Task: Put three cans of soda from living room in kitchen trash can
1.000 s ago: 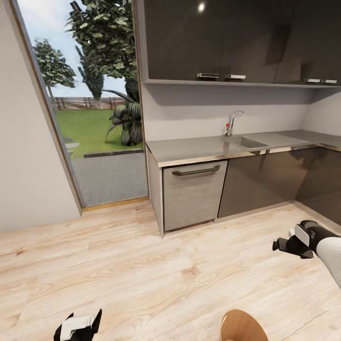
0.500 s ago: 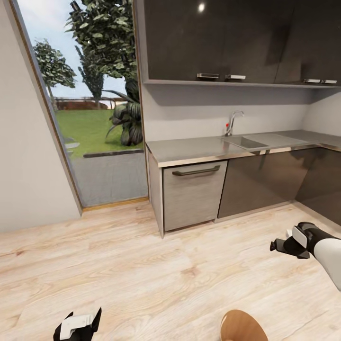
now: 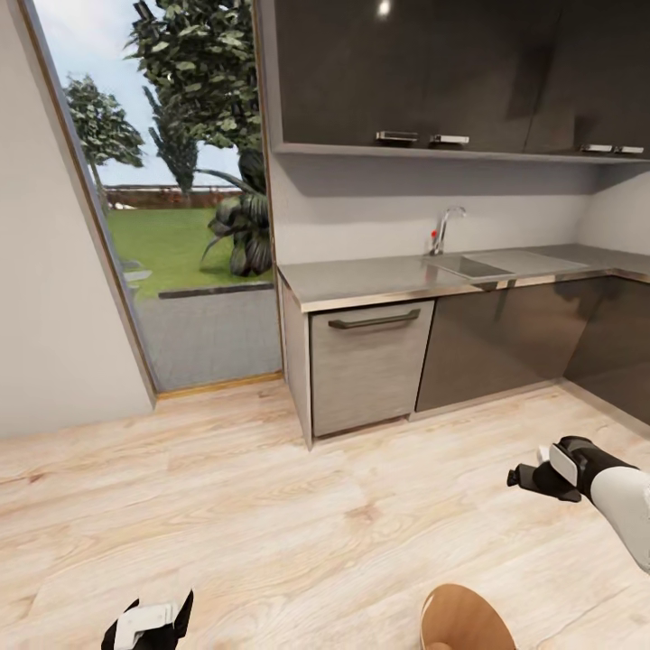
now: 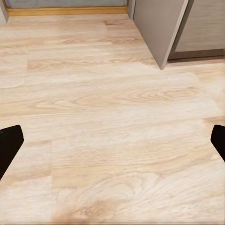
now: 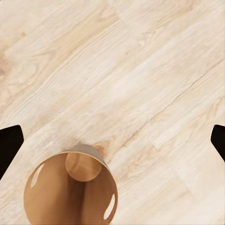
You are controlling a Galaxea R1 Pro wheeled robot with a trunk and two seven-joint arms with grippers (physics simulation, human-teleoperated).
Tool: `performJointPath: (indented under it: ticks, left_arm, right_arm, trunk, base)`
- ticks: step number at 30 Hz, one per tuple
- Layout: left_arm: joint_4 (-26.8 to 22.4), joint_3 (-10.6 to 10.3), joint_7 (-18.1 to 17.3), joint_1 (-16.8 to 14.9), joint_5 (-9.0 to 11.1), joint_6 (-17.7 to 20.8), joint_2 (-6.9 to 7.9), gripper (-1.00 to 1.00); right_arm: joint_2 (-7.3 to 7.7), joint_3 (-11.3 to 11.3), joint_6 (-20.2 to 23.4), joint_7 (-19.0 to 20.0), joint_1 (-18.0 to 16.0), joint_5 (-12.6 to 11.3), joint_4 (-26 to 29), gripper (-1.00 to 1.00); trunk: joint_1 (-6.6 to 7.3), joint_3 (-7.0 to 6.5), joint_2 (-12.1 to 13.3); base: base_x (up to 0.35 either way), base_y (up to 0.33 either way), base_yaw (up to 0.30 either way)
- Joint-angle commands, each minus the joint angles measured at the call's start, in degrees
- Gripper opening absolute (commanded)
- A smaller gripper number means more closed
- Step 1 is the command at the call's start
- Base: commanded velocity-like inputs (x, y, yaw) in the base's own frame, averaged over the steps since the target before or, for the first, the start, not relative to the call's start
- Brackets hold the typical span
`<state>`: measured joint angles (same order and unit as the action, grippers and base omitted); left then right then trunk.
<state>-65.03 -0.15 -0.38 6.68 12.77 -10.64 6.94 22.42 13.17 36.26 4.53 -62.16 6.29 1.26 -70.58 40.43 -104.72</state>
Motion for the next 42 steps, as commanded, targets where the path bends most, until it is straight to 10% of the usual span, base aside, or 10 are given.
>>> performJointPath:
  ticks: [1, 42]
  left_arm:
    - [0.0, 0.0, 0.0, 0.0, 0.0, 0.0, 0.00, 1.00]
    - [0.7, -0.1, -0.1, 0.0, -0.1, 0.0, 0.00, 1.00]
  right_arm:
    - [0.00, 0.0, -0.2, 0.0, 0.1, 0.0, 0.0, 1.00]
    - [-0.05, 0.4, -0.8, 0.8, 0.7, -0.1, 0.2, 1.00]
  trunk:
    - [-0.23, 0.18, -0.4]
    - [-9.23, 8.78, -16.9]
  base:
    - [0.000, 0.000, 0.000]
    - [0.000, 0.000, 0.000]
